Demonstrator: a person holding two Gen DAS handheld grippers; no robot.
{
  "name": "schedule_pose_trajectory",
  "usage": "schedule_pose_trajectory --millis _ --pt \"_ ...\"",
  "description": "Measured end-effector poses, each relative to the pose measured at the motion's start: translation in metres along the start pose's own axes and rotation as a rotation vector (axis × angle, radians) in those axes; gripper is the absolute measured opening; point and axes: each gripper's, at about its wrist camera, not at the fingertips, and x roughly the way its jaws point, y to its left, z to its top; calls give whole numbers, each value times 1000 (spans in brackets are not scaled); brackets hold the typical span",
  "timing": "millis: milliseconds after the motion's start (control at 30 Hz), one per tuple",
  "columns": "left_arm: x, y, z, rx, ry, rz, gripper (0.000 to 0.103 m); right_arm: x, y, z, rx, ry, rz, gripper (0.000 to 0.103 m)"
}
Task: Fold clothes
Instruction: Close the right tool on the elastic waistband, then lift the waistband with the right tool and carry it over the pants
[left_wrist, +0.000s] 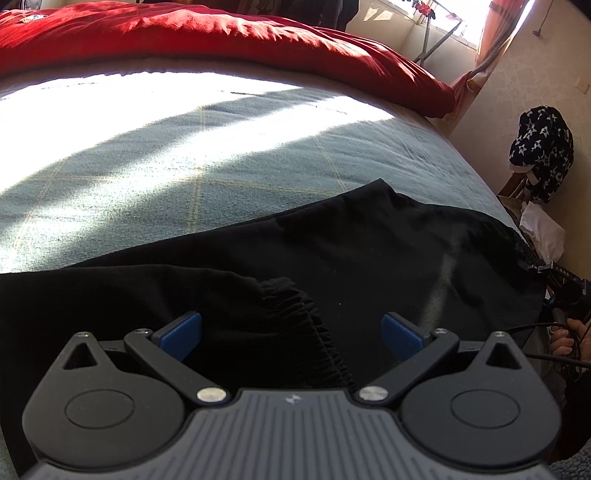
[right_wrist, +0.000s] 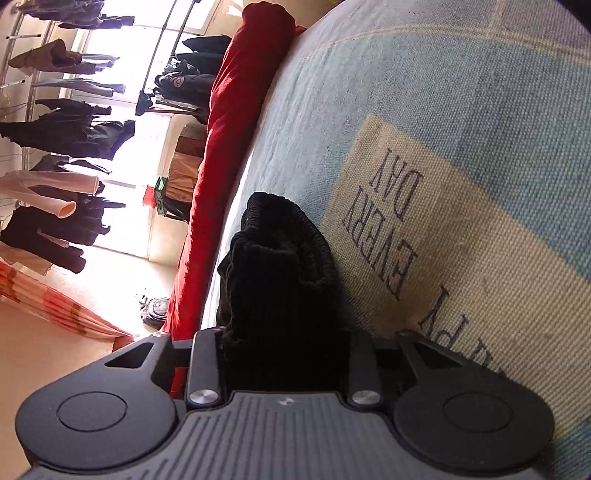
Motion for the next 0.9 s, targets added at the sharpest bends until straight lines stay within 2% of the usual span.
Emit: schedule_pose_trajectory --millis 67,900 --pt "0 0 0 -1 0 0 102 2 5 -2 -18 -3 -27 33" --pt "-4 6 -3 -47 -9 12 102 2 17 -11 -36 -58 -94 32"
